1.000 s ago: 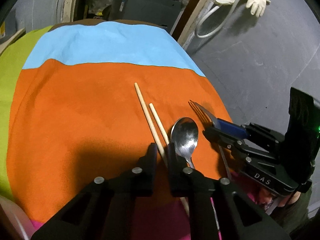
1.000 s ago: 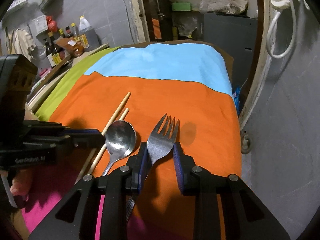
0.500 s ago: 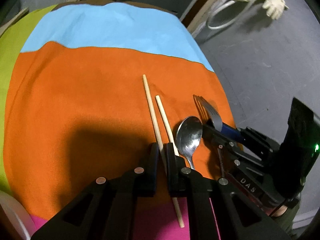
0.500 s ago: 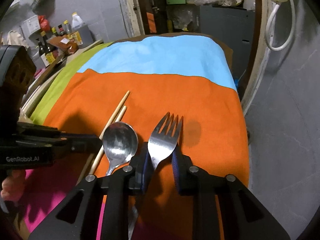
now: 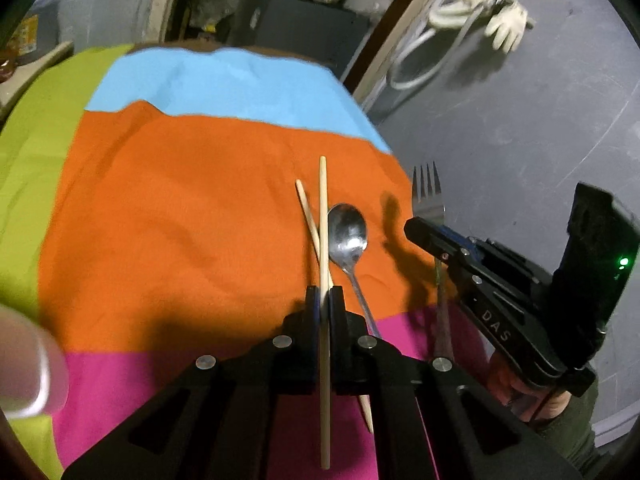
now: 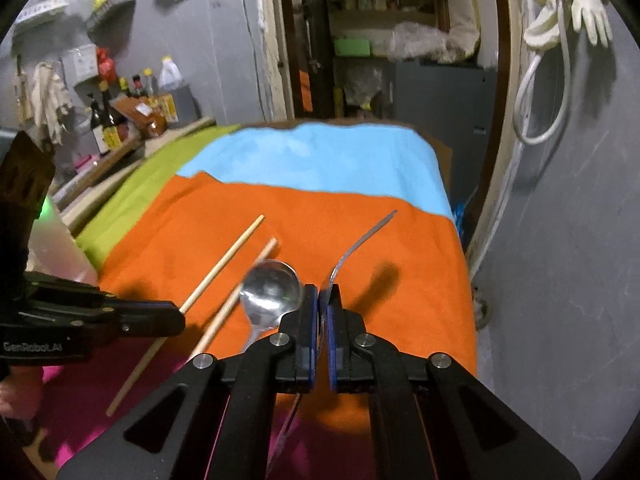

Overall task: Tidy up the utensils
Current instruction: 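Lift the chopstick and fork and carry them over the white holder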

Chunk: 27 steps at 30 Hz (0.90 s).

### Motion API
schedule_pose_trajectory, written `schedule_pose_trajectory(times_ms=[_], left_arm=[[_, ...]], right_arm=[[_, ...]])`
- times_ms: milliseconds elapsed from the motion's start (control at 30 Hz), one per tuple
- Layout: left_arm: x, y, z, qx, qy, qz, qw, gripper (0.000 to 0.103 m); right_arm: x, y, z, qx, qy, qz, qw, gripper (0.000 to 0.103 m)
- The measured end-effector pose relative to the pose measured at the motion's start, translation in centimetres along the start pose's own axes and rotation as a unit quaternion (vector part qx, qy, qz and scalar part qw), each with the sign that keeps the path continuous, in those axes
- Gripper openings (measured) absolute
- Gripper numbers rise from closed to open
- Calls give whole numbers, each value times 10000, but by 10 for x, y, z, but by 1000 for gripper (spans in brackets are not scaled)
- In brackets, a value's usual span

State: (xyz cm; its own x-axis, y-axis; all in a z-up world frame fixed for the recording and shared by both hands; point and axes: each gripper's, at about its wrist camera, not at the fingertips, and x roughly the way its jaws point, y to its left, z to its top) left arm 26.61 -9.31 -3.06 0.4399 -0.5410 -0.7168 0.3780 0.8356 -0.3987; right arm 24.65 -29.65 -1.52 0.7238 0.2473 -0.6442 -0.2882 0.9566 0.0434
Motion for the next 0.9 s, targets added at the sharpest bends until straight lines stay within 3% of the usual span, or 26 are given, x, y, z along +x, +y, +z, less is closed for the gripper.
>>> schedule_pose_trajectory(times_ms=[167, 333, 467, 667, 900], left_arm=[[-38, -15, -15, 329, -1017, 179, 9941, 2], [-74, -33, -25, 713, -2050, 400, 9753, 2], [-93, -40, -29, 793, -2427, 443, 9658, 2], [-128, -37, -33, 822, -2958, 495, 9504, 2], [-180, -21, -36, 739, -3637, 663, 9262, 2]], right_arm=[[-26, 15, 1, -118, -637, -72, 9979, 2], [-52, 41, 6, -314, -1325, -177, 9905, 1], [-72, 62, 12, -452, -1749, -211, 9833, 1], [-89, 89, 25, -572, -2057, 10, 9769, 1], [-106, 120, 46, -645, -2304, 344, 9703, 1]])
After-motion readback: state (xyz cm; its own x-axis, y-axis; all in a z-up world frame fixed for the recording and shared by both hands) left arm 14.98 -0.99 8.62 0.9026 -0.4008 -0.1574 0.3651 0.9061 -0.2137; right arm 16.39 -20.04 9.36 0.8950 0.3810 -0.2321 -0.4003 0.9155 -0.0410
